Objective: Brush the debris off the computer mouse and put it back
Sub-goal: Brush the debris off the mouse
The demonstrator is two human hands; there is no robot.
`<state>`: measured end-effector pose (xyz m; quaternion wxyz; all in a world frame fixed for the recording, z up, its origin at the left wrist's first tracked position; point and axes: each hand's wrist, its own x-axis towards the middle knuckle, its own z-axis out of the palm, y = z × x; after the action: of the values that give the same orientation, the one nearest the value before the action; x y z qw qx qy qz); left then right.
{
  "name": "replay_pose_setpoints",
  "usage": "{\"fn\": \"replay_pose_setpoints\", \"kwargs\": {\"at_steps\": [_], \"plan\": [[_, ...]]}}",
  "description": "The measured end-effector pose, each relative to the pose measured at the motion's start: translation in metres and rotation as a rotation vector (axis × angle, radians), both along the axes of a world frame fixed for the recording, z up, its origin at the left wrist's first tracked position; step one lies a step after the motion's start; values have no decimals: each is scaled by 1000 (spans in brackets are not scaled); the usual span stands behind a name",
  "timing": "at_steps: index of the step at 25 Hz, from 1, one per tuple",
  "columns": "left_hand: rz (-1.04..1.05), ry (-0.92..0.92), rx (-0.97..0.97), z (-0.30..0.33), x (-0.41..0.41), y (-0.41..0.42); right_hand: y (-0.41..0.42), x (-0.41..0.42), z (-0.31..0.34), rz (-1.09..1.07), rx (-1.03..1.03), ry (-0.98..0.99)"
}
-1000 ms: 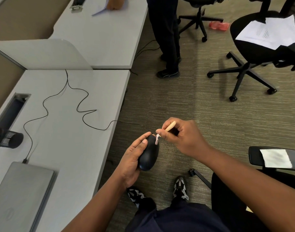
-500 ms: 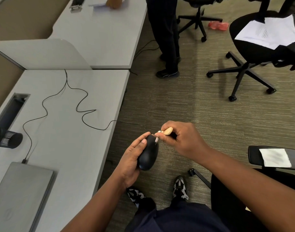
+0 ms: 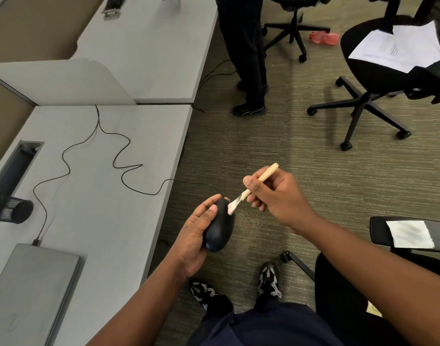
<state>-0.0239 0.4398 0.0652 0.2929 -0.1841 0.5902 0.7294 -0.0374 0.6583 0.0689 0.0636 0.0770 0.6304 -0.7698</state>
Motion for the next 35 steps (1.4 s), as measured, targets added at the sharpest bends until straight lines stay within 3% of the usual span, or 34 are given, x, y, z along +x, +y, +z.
{"fn": "replay_pose_setpoints", "kwargs": {"at_steps": [4,15,18,22,35], "plan": [[-14,-10,36,0,0,-1,-1,0,3,91,-144,-109],[-17,-50,110,-5,3,-8,1,-1,-8,-38,79,-52],[-3,-54,117,-5,3,-9,-1,-1,-4,-51,-76,-81],[-20,-49,98,-3,1,-8,-3,-1,1,119,-231,-122],[-73,-10,82,-3,3,-3,-1,-5,-6,38,244,-58]]}}
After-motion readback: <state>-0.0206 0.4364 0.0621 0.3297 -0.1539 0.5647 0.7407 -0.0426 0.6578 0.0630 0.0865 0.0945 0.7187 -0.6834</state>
